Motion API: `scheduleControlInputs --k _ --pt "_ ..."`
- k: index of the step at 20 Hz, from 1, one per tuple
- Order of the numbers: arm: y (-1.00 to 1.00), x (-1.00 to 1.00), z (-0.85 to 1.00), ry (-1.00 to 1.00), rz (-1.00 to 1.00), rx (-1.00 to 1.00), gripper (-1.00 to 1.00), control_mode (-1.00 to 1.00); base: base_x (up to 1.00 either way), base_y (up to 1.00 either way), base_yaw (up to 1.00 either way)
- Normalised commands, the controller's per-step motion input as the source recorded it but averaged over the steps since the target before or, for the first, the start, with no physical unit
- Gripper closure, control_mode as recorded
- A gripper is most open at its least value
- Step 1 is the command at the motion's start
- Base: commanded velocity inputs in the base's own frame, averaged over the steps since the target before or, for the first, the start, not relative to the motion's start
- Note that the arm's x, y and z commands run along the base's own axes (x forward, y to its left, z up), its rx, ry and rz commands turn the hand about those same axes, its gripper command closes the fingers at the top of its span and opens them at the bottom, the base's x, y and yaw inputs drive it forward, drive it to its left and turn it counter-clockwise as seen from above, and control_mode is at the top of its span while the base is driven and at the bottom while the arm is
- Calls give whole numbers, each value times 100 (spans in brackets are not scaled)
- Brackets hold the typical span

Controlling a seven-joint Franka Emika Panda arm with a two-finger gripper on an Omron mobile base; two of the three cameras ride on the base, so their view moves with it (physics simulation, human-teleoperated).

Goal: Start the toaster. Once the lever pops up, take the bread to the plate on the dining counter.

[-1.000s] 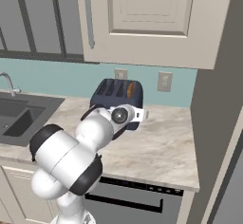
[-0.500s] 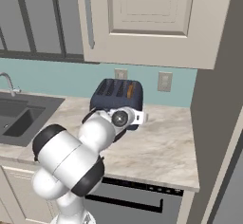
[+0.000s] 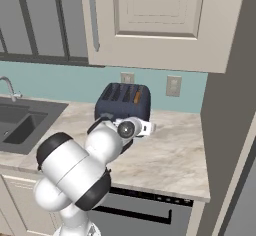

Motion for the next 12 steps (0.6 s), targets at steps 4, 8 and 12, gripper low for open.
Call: scheduleControlInputs --k 4,8,12 --pt "0 0 -17 0 0 0 -100 -100 0 0 0" --pt "0 0 -11 0 0 0 -100 -100 0 0 0" --pt "0 0 -14 0 0 0 -100 -100 0 0 0"
